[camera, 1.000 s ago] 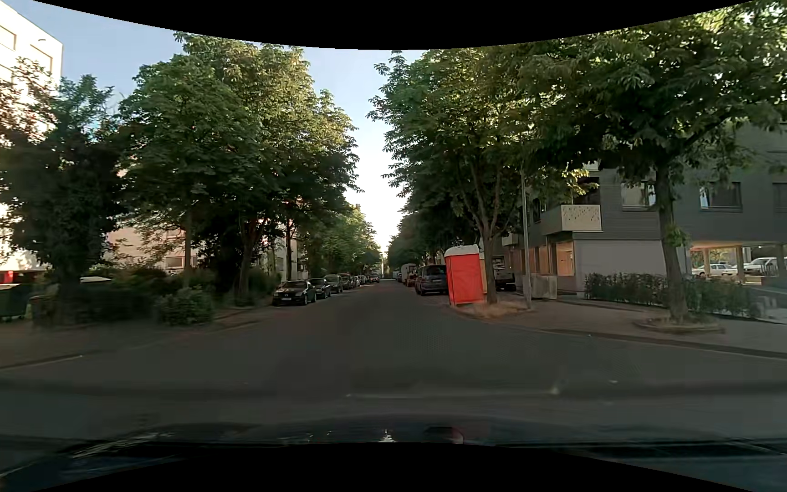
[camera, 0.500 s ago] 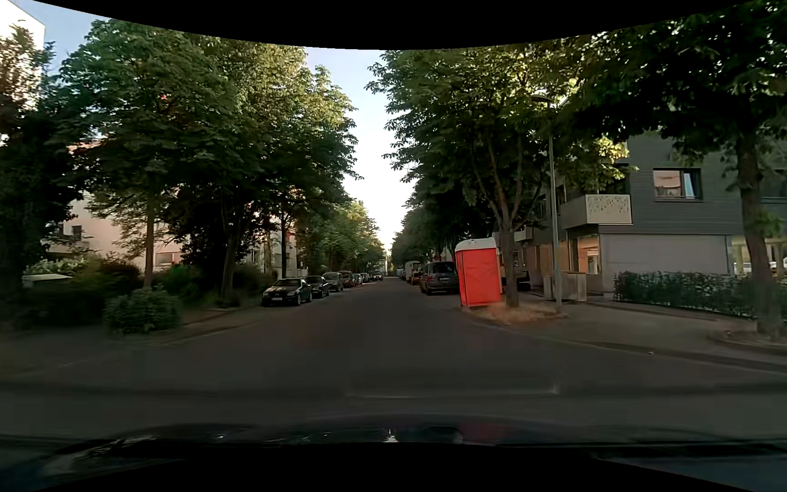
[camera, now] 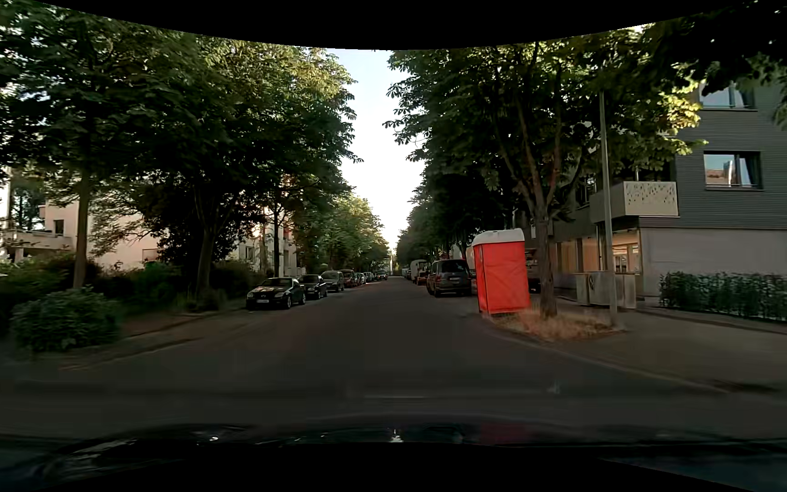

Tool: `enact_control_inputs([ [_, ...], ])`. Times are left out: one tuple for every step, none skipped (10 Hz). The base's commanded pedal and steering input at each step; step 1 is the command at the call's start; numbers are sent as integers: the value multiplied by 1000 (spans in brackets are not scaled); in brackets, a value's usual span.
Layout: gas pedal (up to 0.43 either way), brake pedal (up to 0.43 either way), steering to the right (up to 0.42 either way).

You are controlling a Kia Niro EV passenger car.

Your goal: Follow the waypoints while adhering to traffic rules and regulations

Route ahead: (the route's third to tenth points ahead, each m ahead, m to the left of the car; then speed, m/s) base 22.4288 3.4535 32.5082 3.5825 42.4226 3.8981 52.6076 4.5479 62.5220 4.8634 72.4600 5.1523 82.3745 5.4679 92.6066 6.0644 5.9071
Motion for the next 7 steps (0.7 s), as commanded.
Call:
enact_control_inputs([
  [299, 0, -22],
  [287, 0, -20],
  [287, 0, -17],
  [268, 0, -10],
  [248, 0, -1],
  [228, 0, 5],
  [228, 0, 3],
])
